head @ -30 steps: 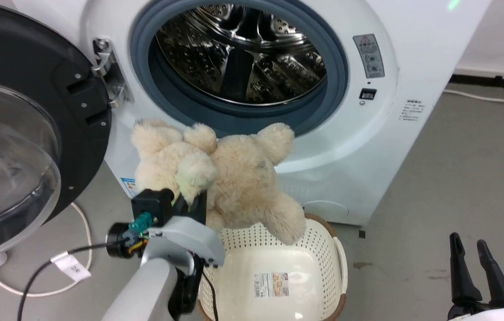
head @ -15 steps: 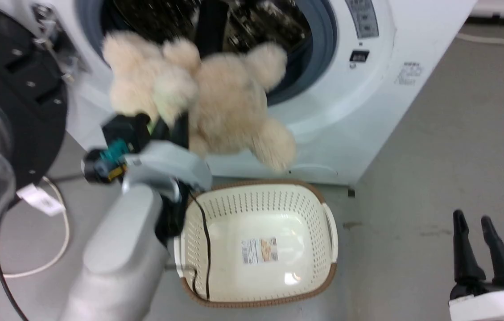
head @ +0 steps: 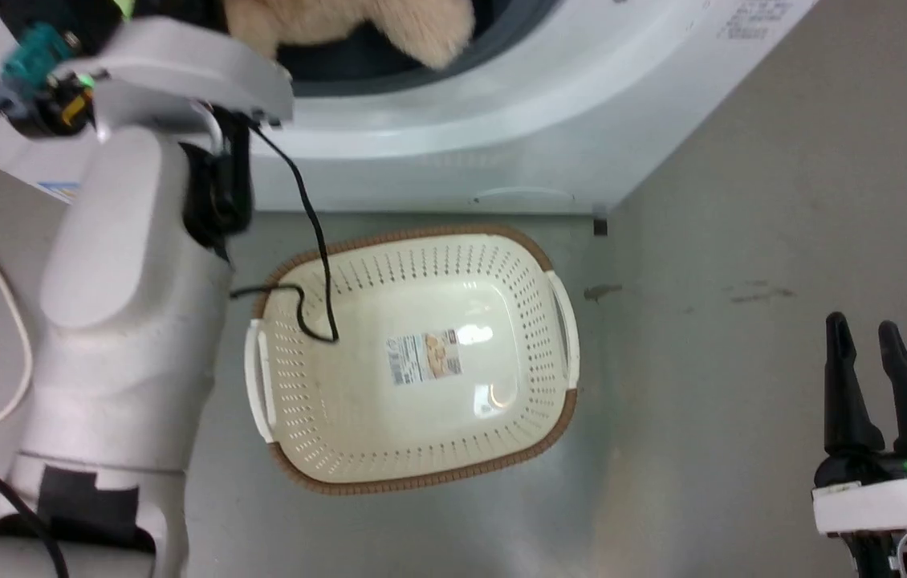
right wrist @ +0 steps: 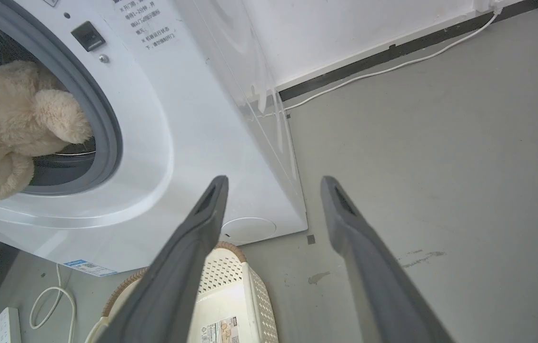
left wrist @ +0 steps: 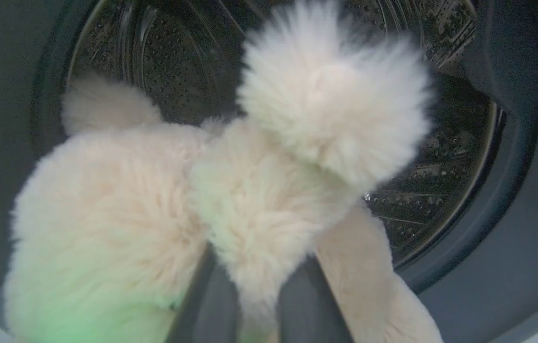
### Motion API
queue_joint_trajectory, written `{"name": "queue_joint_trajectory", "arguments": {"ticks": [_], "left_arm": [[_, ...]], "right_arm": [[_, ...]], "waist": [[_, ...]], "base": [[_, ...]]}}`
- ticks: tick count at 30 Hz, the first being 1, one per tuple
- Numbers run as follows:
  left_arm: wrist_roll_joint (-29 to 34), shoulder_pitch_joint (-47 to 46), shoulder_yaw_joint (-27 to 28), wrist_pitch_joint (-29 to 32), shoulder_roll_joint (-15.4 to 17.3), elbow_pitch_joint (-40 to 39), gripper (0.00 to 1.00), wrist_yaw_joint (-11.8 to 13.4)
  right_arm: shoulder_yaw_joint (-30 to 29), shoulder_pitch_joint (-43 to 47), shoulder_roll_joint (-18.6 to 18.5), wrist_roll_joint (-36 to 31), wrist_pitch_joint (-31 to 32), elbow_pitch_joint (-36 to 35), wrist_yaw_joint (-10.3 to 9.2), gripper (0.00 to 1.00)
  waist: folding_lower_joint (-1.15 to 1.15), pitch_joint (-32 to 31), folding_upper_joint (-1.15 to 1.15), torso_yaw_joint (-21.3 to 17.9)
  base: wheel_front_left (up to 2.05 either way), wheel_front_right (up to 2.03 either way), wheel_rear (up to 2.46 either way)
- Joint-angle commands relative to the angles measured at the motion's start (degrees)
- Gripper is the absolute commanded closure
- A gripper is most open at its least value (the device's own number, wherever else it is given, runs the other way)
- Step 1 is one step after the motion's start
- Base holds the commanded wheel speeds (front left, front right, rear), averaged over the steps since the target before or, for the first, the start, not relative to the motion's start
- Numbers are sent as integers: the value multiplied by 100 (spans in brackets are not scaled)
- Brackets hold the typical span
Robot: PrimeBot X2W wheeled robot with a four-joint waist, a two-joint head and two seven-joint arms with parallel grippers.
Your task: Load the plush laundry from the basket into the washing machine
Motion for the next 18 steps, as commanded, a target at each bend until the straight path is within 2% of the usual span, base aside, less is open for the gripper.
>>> {"name": "queue_joint_trajectory", "arguments": {"ticks": [1,11,18], "left_arm": [[47,-170,47,-54,36,-6,100,-24],[301,-1148,285,-54,93,304,100,-117],[468,-1822,338,-54,251,573,100,-161]], "right_arm": [[16,-87,-10,-1,-35,-42,5,0],[119,-201,-10,67,-149,-80,5,0],[241,-177,-10,132,-240,-49,5,0]], "waist": [[-1,240,0,-132],[-1,920,0,-331],[-1,1255,0,-503]], "base": [[0,0,0],[0,0,0],[0,0,0]]}}
